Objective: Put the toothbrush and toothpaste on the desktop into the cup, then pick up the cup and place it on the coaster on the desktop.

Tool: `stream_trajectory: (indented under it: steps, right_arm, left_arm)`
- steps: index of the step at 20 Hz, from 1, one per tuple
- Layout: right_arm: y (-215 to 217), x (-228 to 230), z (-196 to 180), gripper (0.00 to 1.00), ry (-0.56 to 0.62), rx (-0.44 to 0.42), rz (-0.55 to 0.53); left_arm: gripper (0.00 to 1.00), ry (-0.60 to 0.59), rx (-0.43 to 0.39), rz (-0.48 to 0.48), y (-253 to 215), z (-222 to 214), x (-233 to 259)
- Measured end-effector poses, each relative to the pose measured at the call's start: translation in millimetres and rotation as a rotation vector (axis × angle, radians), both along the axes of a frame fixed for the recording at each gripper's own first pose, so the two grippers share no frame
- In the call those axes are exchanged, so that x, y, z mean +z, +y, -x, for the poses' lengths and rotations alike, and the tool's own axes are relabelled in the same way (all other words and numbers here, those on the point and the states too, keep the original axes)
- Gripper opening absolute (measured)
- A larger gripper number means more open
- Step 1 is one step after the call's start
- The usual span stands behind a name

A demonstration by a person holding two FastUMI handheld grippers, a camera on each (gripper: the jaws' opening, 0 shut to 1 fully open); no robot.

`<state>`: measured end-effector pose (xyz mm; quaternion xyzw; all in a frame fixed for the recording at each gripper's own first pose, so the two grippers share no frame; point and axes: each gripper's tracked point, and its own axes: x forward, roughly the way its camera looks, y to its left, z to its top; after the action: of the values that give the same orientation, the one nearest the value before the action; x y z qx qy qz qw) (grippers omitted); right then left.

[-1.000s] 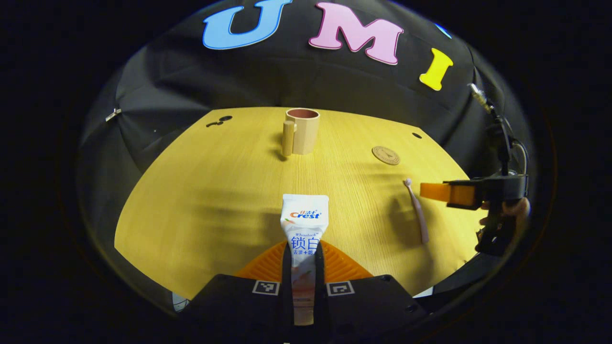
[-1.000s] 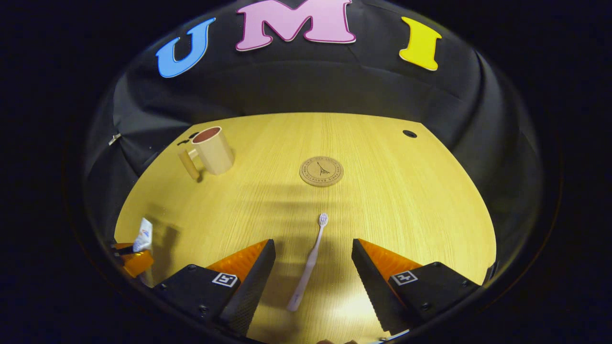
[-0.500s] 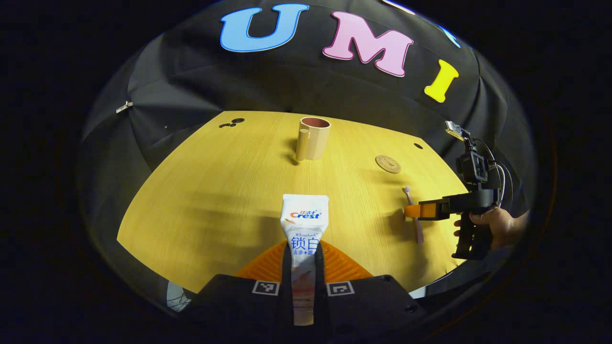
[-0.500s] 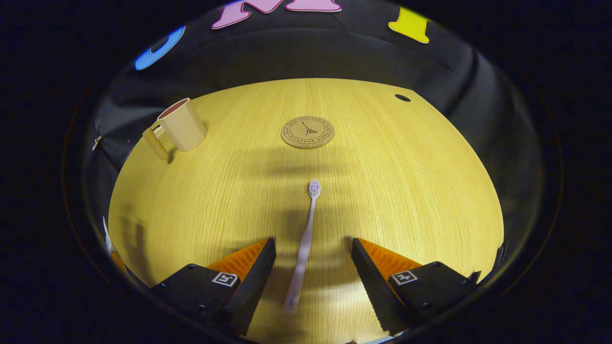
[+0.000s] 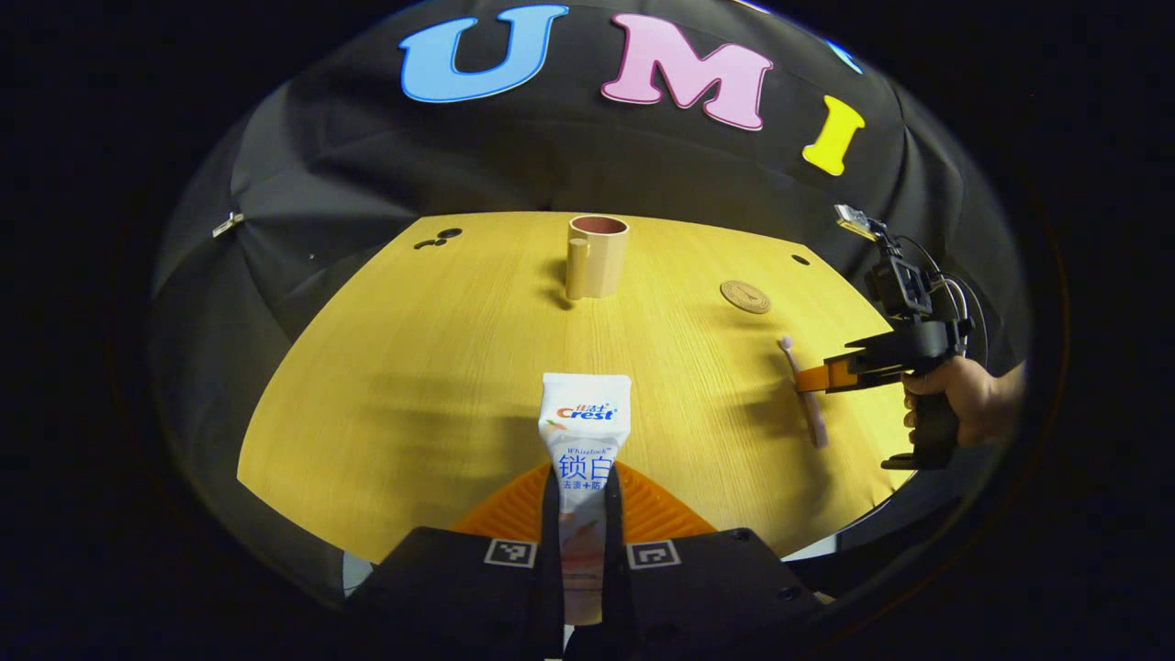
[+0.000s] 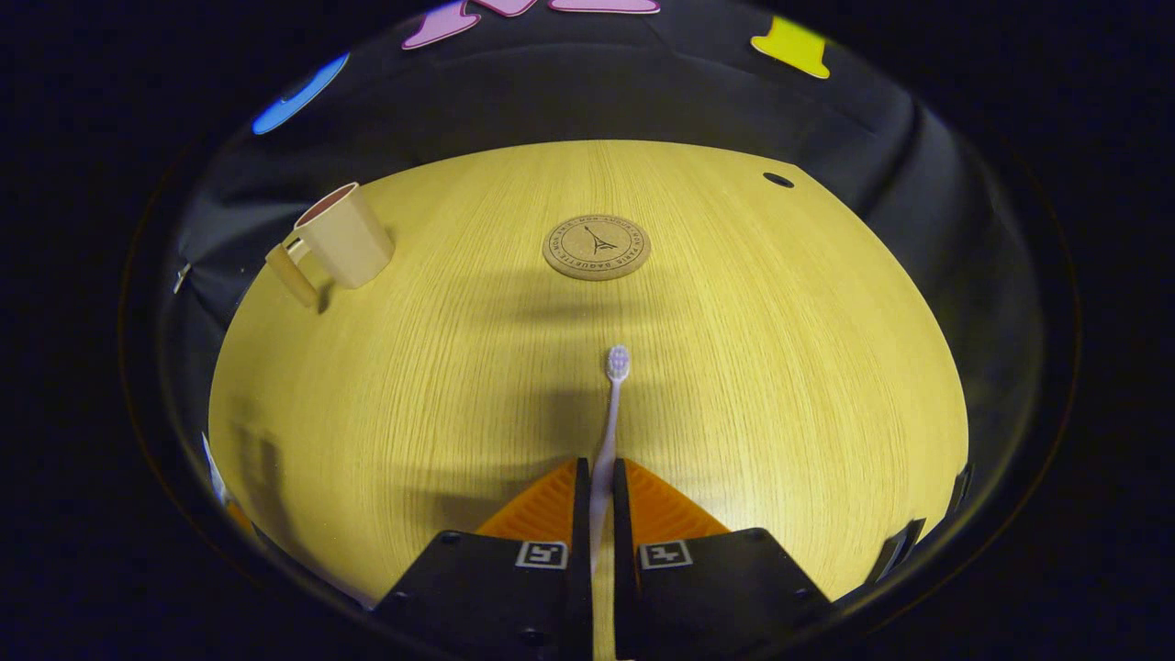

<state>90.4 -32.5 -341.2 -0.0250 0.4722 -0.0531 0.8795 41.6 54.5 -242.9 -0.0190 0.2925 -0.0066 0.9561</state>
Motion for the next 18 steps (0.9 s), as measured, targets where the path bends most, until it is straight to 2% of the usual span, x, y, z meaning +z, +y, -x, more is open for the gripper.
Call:
stream_trajectory:
  steps: [2,4,5,6,7,8,9,18]
  right_arm:
    - [6,-2,1,0.10,0.015,0.012,-0.024]
    - [21,-3,6,0.06,0.055,0.097,-0.077]
    - [24,-2,11,0.00,0.072,0.141,-0.081]
    - [24,-2,12,0.06,0.075,0.171,-0.074]
    - [22,-1,13,0.06,0.074,0.184,-0.067]
    - [22,-3,15,0.05,0.078,0.187,-0.070]
    - [23,-3,17,0.06,0.077,0.185,-0.086]
    - [17,45,17,0.05,-0.007,0.219,-0.158]
  left_arm:
    - [0.21,0.003,-0.002,0.012,-4,-1,0]
    - [0.22,0.008,0.000,0.028,-6,-4,-2]
    - [0.17,0.010,0.000,0.033,-7,-5,-3]
    - [0.26,0.013,0.001,0.036,-7,-7,-4]
    - [0.17,0.016,0.002,0.038,-8,-8,-4]
    - [0.27,0.015,0.003,0.041,-8,-9,-3]
    - [0.22,0.009,0.004,0.044,-9,-11,0]
    - [0.21,-0.102,0.032,0.063,-1,-48,55]
